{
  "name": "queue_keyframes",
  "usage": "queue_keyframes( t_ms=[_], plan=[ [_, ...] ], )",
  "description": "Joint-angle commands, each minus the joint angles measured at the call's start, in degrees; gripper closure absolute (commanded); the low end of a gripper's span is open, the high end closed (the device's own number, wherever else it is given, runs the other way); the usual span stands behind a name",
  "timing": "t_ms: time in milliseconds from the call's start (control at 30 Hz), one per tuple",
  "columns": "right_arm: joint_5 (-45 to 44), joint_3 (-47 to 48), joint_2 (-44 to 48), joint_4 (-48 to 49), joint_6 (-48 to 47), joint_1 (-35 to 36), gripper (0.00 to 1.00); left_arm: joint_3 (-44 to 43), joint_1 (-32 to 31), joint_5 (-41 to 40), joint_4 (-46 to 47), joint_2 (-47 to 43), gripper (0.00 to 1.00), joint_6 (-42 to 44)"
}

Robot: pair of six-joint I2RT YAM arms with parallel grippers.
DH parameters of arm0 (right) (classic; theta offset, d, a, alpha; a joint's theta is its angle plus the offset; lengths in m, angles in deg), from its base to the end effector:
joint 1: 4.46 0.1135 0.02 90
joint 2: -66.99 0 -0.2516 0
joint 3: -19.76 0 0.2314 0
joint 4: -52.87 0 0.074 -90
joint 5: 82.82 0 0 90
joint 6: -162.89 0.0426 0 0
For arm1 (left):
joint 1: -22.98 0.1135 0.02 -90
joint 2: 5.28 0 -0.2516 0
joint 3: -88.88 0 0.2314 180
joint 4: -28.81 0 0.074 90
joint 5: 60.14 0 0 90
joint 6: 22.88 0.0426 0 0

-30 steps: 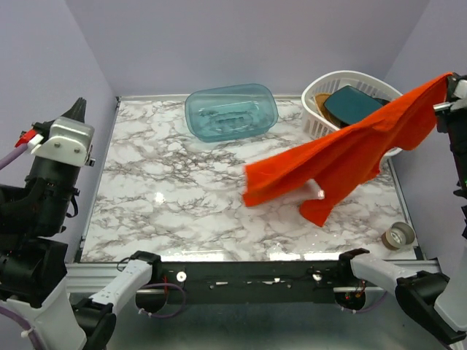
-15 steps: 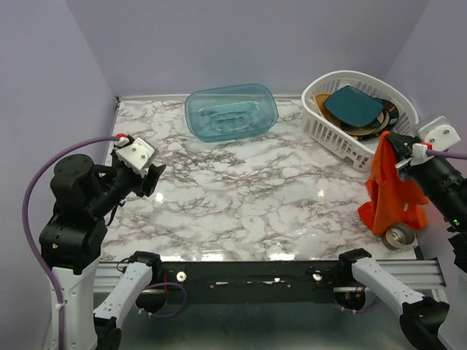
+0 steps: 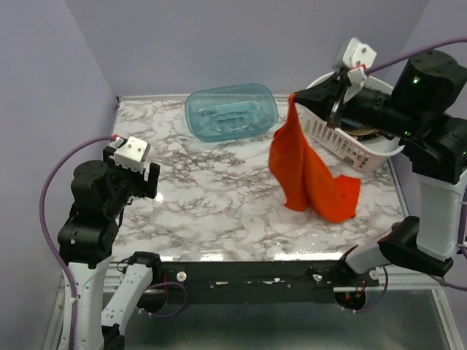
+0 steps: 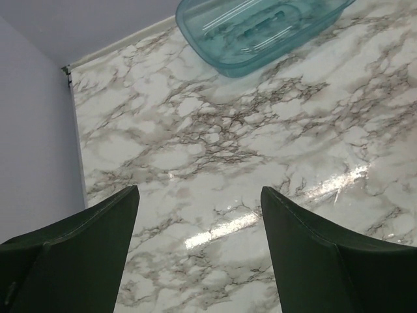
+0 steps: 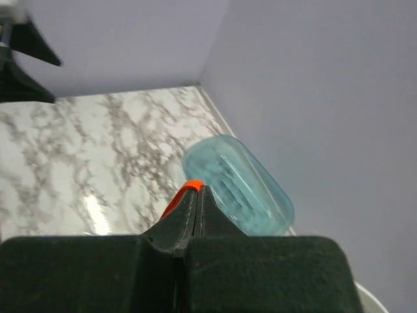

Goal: Roll the t-shirts
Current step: Flatten out the T-shirt at the center of the board.

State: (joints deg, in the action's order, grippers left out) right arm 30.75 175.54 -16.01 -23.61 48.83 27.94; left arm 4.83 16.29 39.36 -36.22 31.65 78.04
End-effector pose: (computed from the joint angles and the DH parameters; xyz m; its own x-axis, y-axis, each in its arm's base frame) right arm 0.1350 0.1058 0.5770 0.2878 -0.2599 -0.9217 -0.7783 0.4973 -0.3833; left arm 0.0853 -0.0171 0.3986 -0.2486 0.2173 -0.9439 0.3238 0.9371 0.1304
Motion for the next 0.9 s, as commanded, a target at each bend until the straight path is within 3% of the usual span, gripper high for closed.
queue_keyframes(
  t_ms=[0,67,200,367,467,500,533,733,867],
  plan=[
    [-3.26,8.21,-2.24,5.1,-2.66,14.51,0.99,-1.38,0.81,-9.04,2.18,-0.81,0.15,-1.52],
    [-6.77,11.91,-3.48,7.04,-3.02,18.03,1.0,-1.91,1.07,-10.81,2.36,-0.8,0.15,-0.9],
    [-12.93,14.55,-5.24,13.45,-5.11,18.4,1.0,-2.0,1.07,-9.59,2.36,-0.98,0.15,-0.2],
    [-19.34,7.81,0.02,16.71,-12.32,18.31,0.99,0.27,1.07,-5.11,3.5,-1.68,0.15,0.77],
    [-26.62,-5.71,7.46,16.8,-16.11,18.14,0.99,2.64,1.16,-2.31,4.12,-1.86,0.14,1.03],
    [-28.3,-16.88,9.59,17.41,-16.98,18.05,0.99,3.26,1.08,-0.9,4.03,-1.86,0.14,1.73],
    [-29.54,-22.13,11.7,17.85,-16.73,17.79,0.99,3.97,1.07,1.2,3.94,-1.86,0.14,2.7],
    [-25.26,-60.77,21.82,23.13,-7.33,12.69,0.99,11.52,1.07,13.26,1.14,-2.12,0.16,8.94],
    [-24.98,-74.18,21.48,27.25,-3.99,6.65,0.99,14.43,1.08,19.59,-4.38,-2.3,0.19,18.59]
  ],
)
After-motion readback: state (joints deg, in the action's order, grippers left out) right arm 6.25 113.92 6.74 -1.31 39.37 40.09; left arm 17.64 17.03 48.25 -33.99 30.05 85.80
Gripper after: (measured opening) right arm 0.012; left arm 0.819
